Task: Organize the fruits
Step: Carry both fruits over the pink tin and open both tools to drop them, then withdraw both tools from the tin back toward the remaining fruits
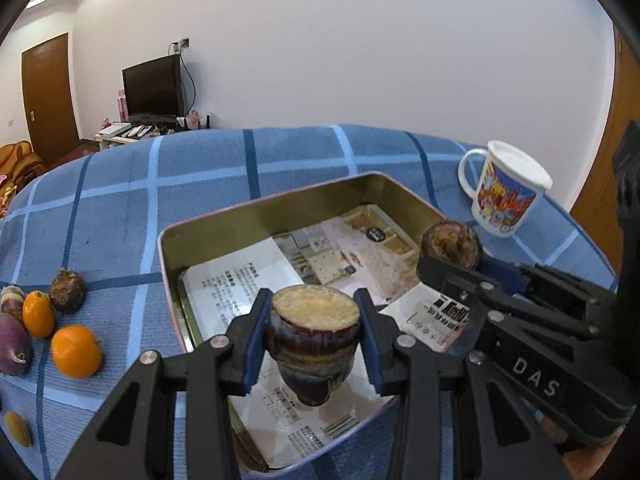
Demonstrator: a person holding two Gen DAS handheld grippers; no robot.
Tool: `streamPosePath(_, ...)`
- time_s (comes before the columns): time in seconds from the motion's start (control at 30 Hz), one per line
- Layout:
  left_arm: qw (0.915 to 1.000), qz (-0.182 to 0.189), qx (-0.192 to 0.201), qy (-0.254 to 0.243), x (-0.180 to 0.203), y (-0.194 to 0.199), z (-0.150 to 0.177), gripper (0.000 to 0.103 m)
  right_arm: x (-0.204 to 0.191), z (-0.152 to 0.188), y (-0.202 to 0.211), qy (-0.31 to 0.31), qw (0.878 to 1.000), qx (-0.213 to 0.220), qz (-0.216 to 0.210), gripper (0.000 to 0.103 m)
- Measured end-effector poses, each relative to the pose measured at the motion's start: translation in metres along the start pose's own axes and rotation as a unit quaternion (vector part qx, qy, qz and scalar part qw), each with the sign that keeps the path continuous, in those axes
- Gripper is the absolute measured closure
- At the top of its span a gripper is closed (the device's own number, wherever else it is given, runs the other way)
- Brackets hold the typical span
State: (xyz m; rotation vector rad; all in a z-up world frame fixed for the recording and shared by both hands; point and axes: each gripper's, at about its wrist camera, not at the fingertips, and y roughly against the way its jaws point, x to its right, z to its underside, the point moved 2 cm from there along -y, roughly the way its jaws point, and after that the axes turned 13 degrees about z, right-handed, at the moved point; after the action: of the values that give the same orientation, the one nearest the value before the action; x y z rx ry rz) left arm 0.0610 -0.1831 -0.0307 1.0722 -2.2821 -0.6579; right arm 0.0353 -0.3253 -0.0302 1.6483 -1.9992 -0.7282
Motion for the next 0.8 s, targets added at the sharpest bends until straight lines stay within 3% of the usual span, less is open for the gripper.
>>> streamPosePath(0.37,1.0000,-0.007,-0.005,0.000,0.000,-0.002,0.000,0.060,0.000,-0.001,-0.001,-0.006,1.000,0.001,-0.002,0.070)
streamPosePath(0.57,0.9997,-0.024,0.010,0.000,-0.003,0.005,0.000,0.049,0.007,-0.001,0.000,-0.035,0.999,-0.004,-0.027,0.067)
streamPosePath(0.6,0.9997,-0.023,0.013,-0.003,-0.002,0.006,0.000,0.041,0.010,-0.002,0.002,-0.045,0.998,-0.004,-0.036,0.065)
streamPosePath(0.63,0.9996,-0.023,0.017,-0.005,-0.001,0.008,0.000,0.029,0.012,-0.003,0.003,-0.053,0.998,-0.003,-0.045,0.056)
streamPosePath(0.73,0.9980,-0.034,0.047,-0.025,0.004,0.021,-0.001,0.012,0.018,-0.006,0.016,-0.081,0.994,0.028,-0.067,0.034)
streamPosePath(0.8,0.9957,-0.042,0.070,-0.044,0.010,0.031,-0.003,0.002,0.021,-0.007,0.029,-0.089,0.992,0.061,-0.067,0.027)
